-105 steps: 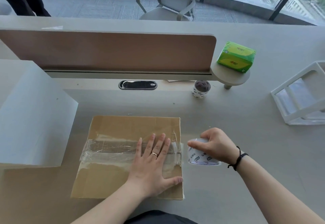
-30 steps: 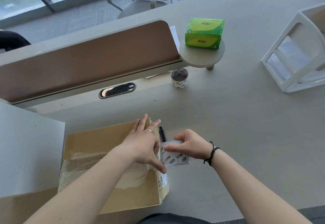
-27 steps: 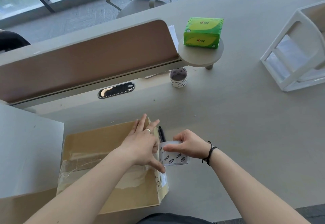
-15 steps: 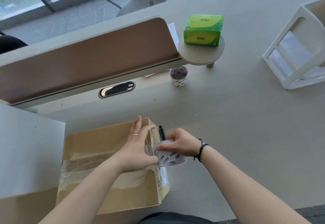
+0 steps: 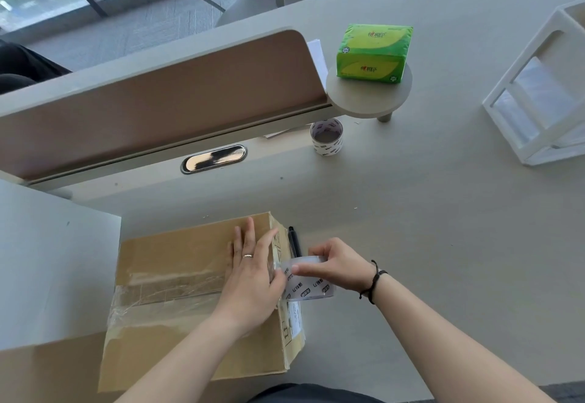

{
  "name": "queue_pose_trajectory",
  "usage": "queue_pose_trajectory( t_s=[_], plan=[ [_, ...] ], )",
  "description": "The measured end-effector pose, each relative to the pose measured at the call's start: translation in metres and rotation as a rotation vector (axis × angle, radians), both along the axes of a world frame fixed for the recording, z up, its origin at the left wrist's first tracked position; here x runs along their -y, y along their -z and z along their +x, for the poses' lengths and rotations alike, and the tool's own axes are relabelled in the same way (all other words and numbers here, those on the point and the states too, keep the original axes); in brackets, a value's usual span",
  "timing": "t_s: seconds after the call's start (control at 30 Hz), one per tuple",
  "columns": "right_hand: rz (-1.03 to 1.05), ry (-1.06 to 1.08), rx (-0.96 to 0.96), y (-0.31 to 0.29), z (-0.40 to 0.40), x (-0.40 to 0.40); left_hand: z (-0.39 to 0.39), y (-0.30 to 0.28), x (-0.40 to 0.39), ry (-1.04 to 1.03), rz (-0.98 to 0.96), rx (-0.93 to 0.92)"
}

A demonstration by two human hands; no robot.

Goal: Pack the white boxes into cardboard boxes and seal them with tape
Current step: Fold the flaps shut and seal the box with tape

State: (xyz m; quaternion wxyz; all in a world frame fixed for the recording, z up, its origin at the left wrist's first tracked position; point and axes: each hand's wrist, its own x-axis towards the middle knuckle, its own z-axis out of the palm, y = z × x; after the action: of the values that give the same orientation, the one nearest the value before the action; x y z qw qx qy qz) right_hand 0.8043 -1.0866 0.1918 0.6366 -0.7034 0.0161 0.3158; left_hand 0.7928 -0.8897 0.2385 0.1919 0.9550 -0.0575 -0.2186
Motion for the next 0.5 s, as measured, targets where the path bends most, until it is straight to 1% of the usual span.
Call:
queue_pose_trajectory(
  t_s=[0.17,0.23,0.33,0.43,0.5],
  plan=[
    [0.079,0.011,-0.057,0.007,0.001,0.004,0.001,-0.003,-0.004,0.033,0.028,-0.039],
    [0.064,-0.010,-0.060,0.008,0.003,0.001,0.001,-0.003,-0.003,0.048,0.043,-0.043],
    [-0.034,-0.069,0.011,0.005,0.013,-0.004,0.003,-0.002,-0.002,0.054,0.059,-0.056],
    [-0.234,-0.153,0.117,0.006,0.020,-0.001,0.004,-0.003,-0.002,0.051,0.051,-0.073],
    [-0.282,-0.152,0.133,0.012,0.017,0.001,0.004,-0.003,-0.002,0.050,0.039,-0.079]
  ],
)
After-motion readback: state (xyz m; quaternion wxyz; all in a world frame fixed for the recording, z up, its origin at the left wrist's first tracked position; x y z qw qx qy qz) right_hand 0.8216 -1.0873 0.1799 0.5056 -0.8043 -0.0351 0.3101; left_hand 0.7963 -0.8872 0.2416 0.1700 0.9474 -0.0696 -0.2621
